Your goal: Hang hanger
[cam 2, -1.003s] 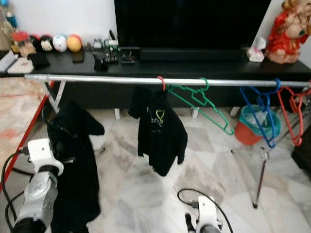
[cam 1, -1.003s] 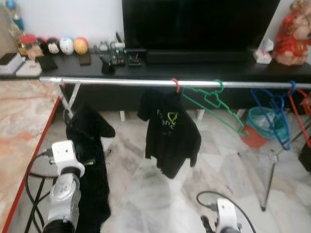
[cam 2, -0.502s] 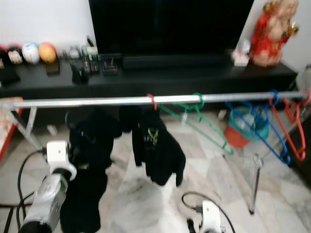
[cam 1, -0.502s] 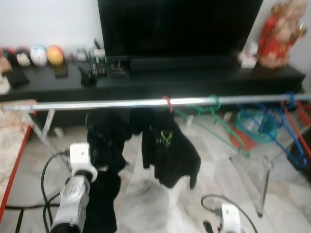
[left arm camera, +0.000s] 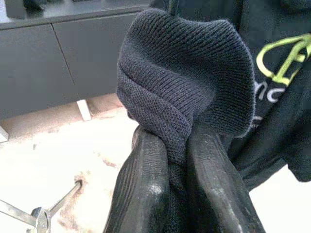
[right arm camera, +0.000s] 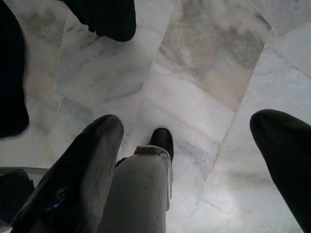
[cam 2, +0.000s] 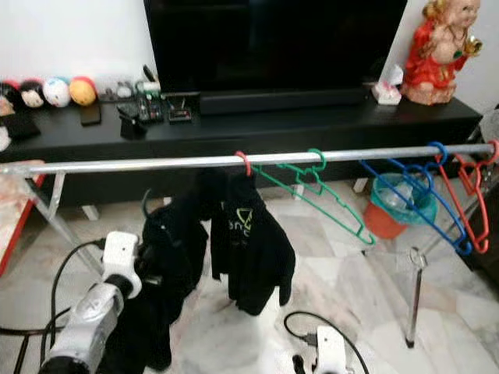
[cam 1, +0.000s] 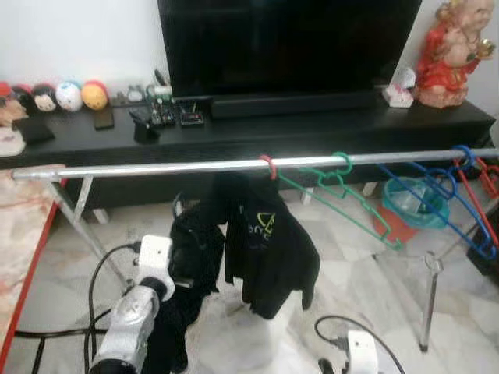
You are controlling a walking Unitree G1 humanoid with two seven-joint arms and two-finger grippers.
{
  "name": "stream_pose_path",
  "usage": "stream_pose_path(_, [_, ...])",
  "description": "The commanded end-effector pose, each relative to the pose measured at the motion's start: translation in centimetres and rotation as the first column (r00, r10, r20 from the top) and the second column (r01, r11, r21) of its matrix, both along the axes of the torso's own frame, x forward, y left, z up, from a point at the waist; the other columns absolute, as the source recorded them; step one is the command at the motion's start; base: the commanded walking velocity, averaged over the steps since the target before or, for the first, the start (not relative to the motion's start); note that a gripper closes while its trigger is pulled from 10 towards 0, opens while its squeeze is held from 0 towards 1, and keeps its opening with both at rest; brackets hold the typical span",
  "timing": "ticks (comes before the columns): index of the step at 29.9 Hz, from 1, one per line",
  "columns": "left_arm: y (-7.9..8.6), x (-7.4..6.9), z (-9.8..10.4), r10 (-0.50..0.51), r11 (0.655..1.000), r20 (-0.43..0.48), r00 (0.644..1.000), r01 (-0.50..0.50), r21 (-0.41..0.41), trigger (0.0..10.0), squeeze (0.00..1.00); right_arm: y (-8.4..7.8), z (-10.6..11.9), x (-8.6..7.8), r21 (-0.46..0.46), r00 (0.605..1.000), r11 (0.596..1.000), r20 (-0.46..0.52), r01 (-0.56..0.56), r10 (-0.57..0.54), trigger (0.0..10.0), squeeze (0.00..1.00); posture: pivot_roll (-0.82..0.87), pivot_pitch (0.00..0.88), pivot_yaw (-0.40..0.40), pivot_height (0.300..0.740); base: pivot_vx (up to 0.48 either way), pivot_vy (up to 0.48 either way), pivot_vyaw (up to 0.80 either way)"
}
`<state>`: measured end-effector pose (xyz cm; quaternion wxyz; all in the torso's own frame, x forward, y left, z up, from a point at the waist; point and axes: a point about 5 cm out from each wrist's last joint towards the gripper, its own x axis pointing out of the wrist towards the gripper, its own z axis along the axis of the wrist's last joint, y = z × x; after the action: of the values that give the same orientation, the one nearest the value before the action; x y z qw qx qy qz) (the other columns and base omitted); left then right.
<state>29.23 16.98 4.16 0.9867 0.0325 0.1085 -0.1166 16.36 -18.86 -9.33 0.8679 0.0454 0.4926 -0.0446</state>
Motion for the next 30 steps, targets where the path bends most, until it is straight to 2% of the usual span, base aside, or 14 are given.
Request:
stream_pose_path(1, [-0.5, 1.1, 0.9, -0.007, 1.0, 0.027, 1.0, 0.007, 0.006, 10.0, 0.0, 0.0, 0.1, 0.2, 0.002, 1.0, 1.0, 0.009, -0.002, 0.002, 10.0, 0.0, -0.08, 0.0, -0.013, 0.74, 0.0, 0.0, 0.0])
stream_pose_path(4, [-0.8, 2.3, 2.0, 0.028, 1.0, 0.073, 0.997, -0.029, 0.007, 10.0, 0.0, -0.1, 0.1, 0.1, 0.002, 1.0, 1.0, 0.013, -0.003, 0.003, 10.0, 0.0, -0.09, 0.0, -0.014, 0.74, 0.0, 0.0, 0.0])
stream_pose_path(9, [-1.2, 3.5, 3.2, 0.049, 0.999, 0.118, 0.992, -0.048, -0.015, 10.0, 0.0, -0.1, 0.1, 0.1, 0.002, 1.0, 1.0, 0.017, 0.004, -0.004, 10.0, 0.0, -0.09, 0.0, -0.015, 0.74, 0.0, 0.0, 0.0])
stream_pose_path(15, [-1.5, 4.9, 4.2, 0.066, 0.998, 0.129, 0.989, -0.065, -0.011, 10.0, 0.0, 0.0, 0.1, 0.1, 0.017, 1.0, 1.0, 0.025, 0.01, -0.011, 10.0, 0.0, -0.09, 0.0, -0.02, 0.74, 0.0, 0.0, 0.0])
stream_pose_path(21, [-1.5, 6.3, 4.4, 0.153, 0.988, 0.062, 0.986, -0.153, 0.003, 10.0, 0.0, -0.2, 0.3, 0.4, 0.042, 0.997, 0.998, 0.052, 0.049, -0.051, 10.0, 0.0, -0.09, 0.0, -0.028, 0.74, 0.0, 0.0, 0.0])
stream_pose_path(30, [-1.7, 7.4, 5.2, 0.228, 0.974, 0.026, 0.973, -0.228, 0.012, 10.0, 0.0, -0.4, 0.3, 0.3, 0.035, 0.998, 0.999, 0.051, 0.02, -0.022, 10.0, 0.0, -0.09, 0.0, -0.044, 0.74, 0.0, 0.0, 0.0])
